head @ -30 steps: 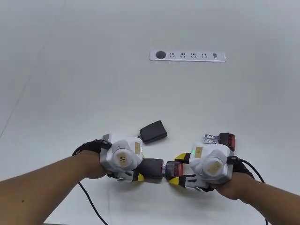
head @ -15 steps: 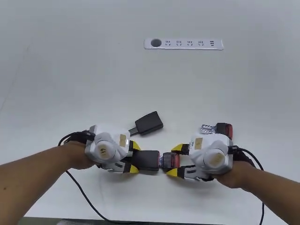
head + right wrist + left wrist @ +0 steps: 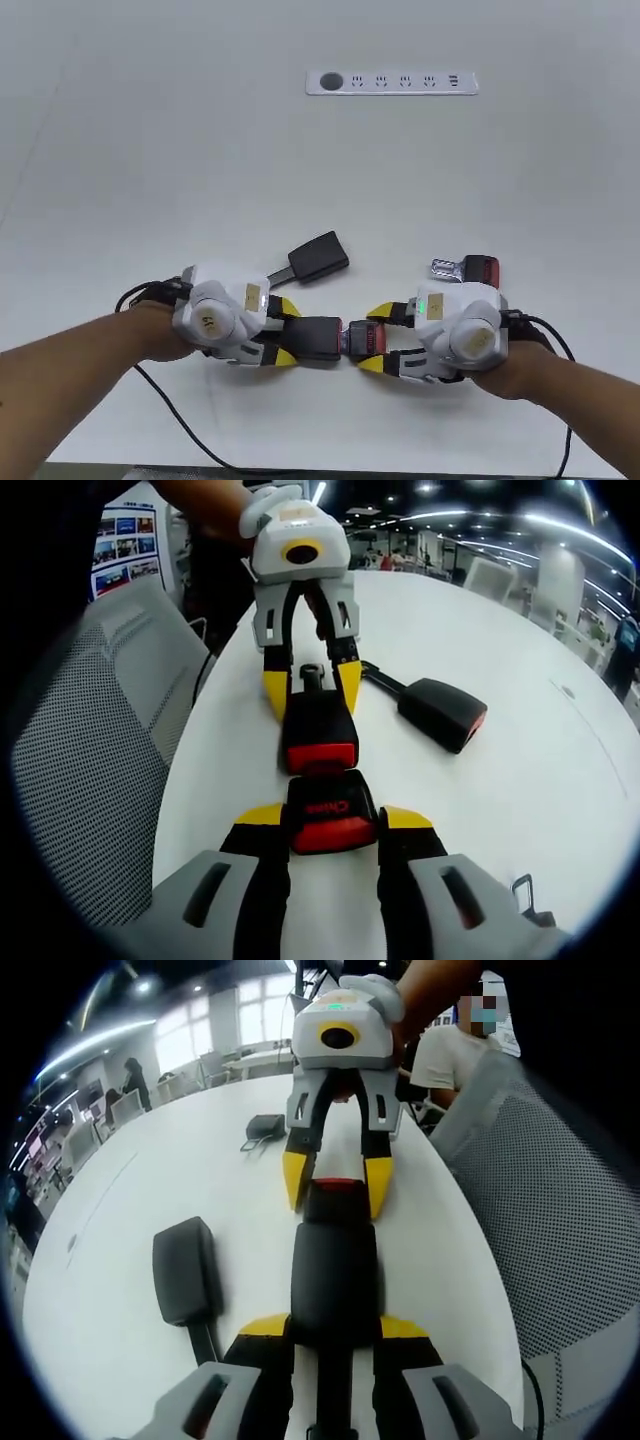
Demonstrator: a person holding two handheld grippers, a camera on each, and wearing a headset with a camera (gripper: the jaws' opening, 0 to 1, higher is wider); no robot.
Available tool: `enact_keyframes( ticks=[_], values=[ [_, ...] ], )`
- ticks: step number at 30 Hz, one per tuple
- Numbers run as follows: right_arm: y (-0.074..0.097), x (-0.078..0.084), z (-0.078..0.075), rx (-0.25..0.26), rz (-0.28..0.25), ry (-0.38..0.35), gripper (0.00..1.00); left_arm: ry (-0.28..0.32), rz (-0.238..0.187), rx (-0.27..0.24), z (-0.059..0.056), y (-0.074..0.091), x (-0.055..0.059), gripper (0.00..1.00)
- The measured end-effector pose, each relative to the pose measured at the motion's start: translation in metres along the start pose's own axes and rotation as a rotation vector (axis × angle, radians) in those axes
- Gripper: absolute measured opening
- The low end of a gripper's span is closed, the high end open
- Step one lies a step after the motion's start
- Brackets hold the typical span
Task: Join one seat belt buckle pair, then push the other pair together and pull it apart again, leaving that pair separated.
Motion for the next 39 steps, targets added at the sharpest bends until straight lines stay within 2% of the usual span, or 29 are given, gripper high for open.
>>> enact_keyframes(
  ticks=[18, 24, 32, 35, 36, 38, 39],
  values=[
    [0.001, -0.001, 0.001, -0.009, -0.029, -0.032, 0.33, 0.009, -0.005, 0.009, -0.002, 0.000, 0.000, 0.30],
    [0.000, -0.001, 0.000, 0.003, -0.019, -0.030, 0.34, 0.007, 0.004, 0.007, -0.002, 0.000, 0.000, 0.31],
    [0.000, -0.002, 0.000, 0.035, 0.010, -0.041, 0.36, 0.006, 0.054, -0.001, -0.003, -0.002, -0.002, 0.32],
    [0.002, -0.001, -0.001, 0.066, 0.002, -0.095, 0.40, 0.041, 0.086, -0.014, -0.002, -0.003, -0.002, 0.33],
    [0.003, -0.002, -0.003, 0.074, 0.002, -0.095, 0.49, 0.049, 0.090, -0.023, -0.002, -0.003, -0.001, 0.33],
    [0.007, -0.001, -0.006, 0.087, -0.015, -0.111, 0.59, 0.127, 0.088, -0.049, -0.002, -0.003, -0.002, 0.38],
    [0.011, -0.001, -0.008, 0.098, -0.024, -0.110, 0.58, 0.167, 0.075, -0.070, 0.000, -0.002, -0.006, 0.42]
  ],
)
Point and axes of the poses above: the centre of the closed fingertips' face, and the gripper's own axes: y roughly backward along the fingers, z roughly to its left, x roughly out of its underside, the point moved 1 cm from there along y, roughly backward along the fingers, and after that the axes turned 6 degrees about -x, right-handed, at the moved point
